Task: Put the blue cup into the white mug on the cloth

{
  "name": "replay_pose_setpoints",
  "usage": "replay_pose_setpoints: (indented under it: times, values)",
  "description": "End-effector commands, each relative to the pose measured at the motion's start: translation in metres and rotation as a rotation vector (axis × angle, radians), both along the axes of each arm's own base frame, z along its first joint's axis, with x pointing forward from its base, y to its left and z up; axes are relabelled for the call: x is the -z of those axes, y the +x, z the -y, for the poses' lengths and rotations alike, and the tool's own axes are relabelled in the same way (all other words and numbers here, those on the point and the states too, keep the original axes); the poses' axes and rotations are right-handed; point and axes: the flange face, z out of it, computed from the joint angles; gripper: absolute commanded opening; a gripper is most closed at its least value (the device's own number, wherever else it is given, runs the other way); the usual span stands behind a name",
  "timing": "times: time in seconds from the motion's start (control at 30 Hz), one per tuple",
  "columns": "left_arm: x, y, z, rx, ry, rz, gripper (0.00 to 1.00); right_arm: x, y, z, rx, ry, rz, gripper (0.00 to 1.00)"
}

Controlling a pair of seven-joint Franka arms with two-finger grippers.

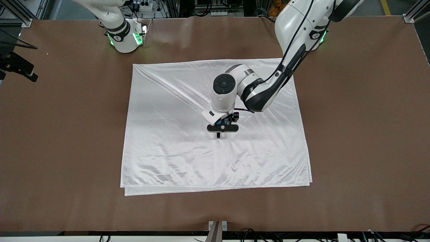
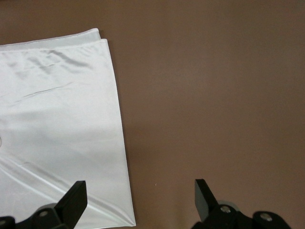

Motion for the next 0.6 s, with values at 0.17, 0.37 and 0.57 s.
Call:
replay_pose_setpoints:
  times: [0.17,0.37,0.57]
  values:
    - [-0.081,0.019,-0.021,-0.056,-0.033,0.114,1.0,0.009,-0.005,0.014,-0.008,0.014,-0.013,1.0]
    - [-0.123,0.034,-0.043,-0.094,-0.054,0.16,1.0,0.013,-0.004,0.014,-0.02,0.014,-0.022,1.0]
    - [-0.171,0.045,-0.072,-0.134,-0.053,0.205,1.0,0.014,-0.004,0.014,-0.061,0.014,-0.024,1.0]
